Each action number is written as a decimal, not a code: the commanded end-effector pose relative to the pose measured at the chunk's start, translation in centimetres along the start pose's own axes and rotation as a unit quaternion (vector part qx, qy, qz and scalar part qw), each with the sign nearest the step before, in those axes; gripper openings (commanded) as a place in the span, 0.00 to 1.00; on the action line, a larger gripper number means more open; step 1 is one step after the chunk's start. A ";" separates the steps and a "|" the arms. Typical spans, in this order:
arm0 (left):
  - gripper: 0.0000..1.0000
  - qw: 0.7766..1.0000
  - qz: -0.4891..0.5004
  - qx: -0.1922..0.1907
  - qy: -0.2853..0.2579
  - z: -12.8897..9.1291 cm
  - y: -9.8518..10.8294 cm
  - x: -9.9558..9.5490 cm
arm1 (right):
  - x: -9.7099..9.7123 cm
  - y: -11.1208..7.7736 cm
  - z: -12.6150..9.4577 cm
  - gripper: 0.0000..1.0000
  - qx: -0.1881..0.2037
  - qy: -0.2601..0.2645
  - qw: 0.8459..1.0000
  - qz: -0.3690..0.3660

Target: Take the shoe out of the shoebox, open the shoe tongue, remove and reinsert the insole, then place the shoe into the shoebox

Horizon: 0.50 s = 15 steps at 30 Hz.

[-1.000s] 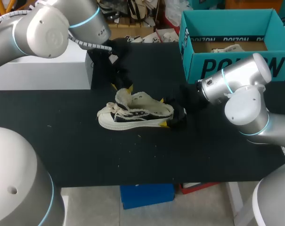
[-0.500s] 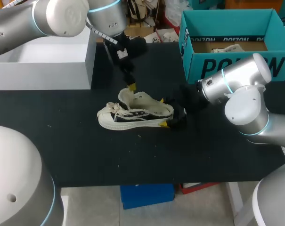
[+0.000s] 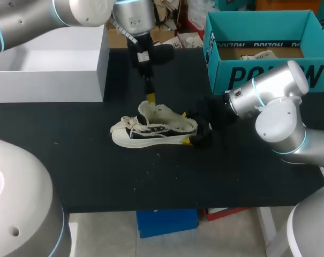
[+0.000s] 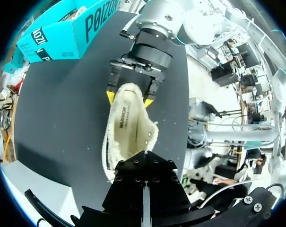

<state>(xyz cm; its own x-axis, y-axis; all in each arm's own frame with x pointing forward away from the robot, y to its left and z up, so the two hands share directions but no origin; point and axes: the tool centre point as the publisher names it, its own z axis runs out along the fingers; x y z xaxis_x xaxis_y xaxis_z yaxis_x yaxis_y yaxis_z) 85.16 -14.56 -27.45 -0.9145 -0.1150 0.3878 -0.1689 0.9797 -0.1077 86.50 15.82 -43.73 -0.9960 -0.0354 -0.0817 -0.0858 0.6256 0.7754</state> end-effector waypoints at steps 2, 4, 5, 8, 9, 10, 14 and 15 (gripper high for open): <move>0.00 1.000 0.020 0.009 -0.014 0.1 -0.7 0.0 | -0.1 -0.3 0.3 0.00 0.000 0.000 1.000 0.001; 0.00 0.999 0.028 0.016 -0.018 0.5 -0.9 -0.1 | -0.1 -0.3 0.3 0.00 0.000 0.000 1.000 0.001; 0.00 0.999 0.034 0.019 -0.020 0.7 -0.9 -0.1 | -0.1 -0.3 0.3 0.00 0.000 0.000 1.000 0.001; 0.00 0.998 0.051 0.036 -0.026 1.1 -0.9 -0.2 | -0.1 -0.3 0.3 0.00 0.000 0.000 1.000 0.001; 0.00 0.997 0.055 0.039 -0.037 1.3 -0.9 -0.3 | -0.1 -0.3 0.3 0.00 0.000 0.000 1.000 0.001; 0.00 0.997 0.059 0.040 -0.040 1.4 -0.9 -0.3 | -0.1 -0.3 0.3 0.00 0.000 0.000 1.000 0.001; 0.00 0.996 0.069 0.034 -0.037 2.3 -1.1 -0.5 | -0.1 -0.3 0.3 0.00 0.000 0.000 1.000 0.001; 0.00 0.996 0.069 0.031 -0.036 2.6 -1.1 -0.6 | -0.1 -0.3 0.3 0.00 0.000 0.000 1.000 0.001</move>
<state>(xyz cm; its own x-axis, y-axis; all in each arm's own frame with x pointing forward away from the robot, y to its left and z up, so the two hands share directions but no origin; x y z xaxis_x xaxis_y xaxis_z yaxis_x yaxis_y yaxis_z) 85.28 -15.87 -29.27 -0.9529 0.0074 0.3033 -0.0601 0.9753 -0.2126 86.50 15.81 -43.73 -0.9960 -0.0353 -0.0816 -0.0857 0.6256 0.7754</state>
